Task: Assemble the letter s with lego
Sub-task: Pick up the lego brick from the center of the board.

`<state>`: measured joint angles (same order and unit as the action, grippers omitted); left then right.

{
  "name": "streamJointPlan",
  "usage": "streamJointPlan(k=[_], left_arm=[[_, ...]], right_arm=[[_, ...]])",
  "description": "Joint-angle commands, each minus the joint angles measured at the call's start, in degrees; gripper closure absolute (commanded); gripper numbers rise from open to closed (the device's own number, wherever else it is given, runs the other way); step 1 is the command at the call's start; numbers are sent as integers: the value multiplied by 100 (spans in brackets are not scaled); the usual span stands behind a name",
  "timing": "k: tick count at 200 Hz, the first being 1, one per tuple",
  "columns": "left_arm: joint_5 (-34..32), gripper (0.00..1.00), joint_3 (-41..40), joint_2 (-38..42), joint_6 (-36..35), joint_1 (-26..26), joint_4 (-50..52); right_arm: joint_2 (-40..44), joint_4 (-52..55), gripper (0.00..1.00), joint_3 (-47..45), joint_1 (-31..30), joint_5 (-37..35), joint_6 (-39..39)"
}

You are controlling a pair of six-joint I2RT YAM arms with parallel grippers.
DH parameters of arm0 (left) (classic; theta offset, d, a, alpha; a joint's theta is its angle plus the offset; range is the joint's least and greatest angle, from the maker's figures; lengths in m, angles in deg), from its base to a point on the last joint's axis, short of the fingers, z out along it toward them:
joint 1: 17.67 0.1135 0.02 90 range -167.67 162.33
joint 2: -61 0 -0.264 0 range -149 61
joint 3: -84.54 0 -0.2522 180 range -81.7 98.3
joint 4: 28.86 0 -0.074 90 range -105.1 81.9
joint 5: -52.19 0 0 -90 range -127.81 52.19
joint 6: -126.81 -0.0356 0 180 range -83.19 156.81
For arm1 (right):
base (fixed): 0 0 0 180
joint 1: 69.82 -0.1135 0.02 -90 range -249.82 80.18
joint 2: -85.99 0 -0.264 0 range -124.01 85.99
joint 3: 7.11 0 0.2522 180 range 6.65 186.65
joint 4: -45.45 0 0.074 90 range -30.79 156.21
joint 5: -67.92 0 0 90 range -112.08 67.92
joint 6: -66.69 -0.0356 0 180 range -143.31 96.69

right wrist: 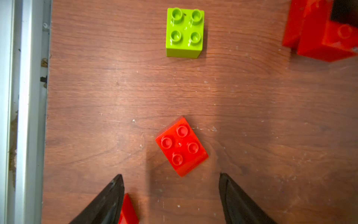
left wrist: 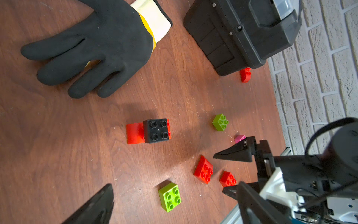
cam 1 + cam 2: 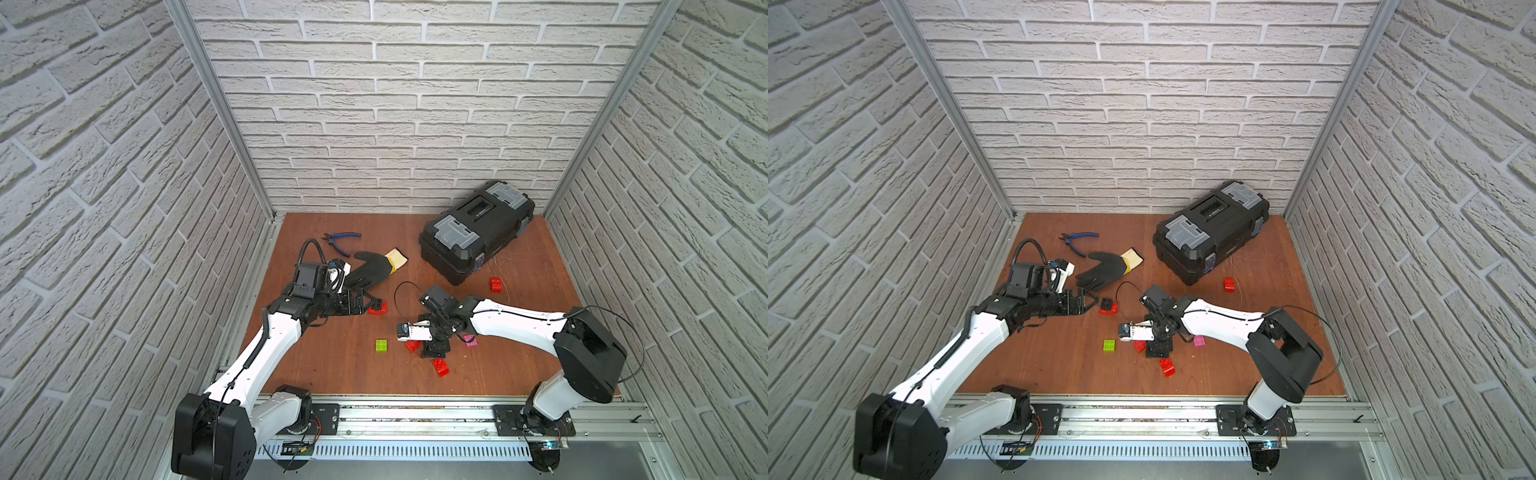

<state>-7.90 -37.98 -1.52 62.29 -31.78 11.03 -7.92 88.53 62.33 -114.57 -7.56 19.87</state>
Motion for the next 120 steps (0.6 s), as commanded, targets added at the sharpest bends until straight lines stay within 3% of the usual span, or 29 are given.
streamJointPlan(k=[1,57,120], left_arm=[[85,2,-55,123,-5,53,-146],[54,2,-54,151,-117,105,-56],[19,2,-33,47,-221,120,-27]], right_arm=[[-188,-68,23,295,23,186,319],[-804,253,29,795,22,401,598],[-848,350,37,812,-20,384,679]])
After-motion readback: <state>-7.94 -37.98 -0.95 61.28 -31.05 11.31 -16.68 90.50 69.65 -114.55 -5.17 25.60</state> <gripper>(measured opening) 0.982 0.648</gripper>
